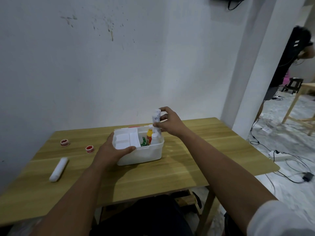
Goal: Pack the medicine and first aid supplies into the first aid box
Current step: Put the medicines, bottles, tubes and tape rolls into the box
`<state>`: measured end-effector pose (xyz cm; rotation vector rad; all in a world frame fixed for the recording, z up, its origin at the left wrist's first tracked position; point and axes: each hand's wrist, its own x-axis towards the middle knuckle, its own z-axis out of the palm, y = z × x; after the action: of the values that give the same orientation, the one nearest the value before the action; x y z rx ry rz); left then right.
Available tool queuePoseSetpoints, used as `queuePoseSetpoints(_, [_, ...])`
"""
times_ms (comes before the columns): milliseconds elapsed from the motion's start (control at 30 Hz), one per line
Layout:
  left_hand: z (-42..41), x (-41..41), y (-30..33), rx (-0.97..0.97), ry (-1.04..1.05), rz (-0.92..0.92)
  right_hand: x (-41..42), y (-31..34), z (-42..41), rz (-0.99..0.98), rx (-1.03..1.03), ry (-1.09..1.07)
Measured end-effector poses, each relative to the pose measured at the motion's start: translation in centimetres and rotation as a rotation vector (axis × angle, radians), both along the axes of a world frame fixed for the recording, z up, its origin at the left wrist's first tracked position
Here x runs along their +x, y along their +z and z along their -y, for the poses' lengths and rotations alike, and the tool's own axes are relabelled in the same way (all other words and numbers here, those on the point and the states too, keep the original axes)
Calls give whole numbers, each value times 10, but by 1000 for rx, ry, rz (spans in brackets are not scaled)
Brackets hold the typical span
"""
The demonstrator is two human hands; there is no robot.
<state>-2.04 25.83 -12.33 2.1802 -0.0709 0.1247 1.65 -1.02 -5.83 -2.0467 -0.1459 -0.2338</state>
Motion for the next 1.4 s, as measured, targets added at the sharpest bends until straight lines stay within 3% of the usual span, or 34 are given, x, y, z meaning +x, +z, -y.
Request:
queuePoseSetpoints(300, [0,-2,0,-13,7,9,-3,-14,-5,76,-308,22])
queuePoseSetpoints(500, [1,0,0,-1,-1,22,-6,-18,5,-6,-400,-3])
queuePoseSetpoints(633, [0,2,-1,1,-7,22,-7,-21,3,94,-419,30])
queuePoseSetpoints(767, [-3,4,-4,8,-18,24,-2,-24,6,52,-402,43])
queuePoseSetpoints(1100, [-6,11,-9,8,-37,25,-1,-17,4,78,-125,42])
queuePoseSetpoints(1400, [-10,15,-13,26,-30,-2,-7,-26,9,200,-356,47])
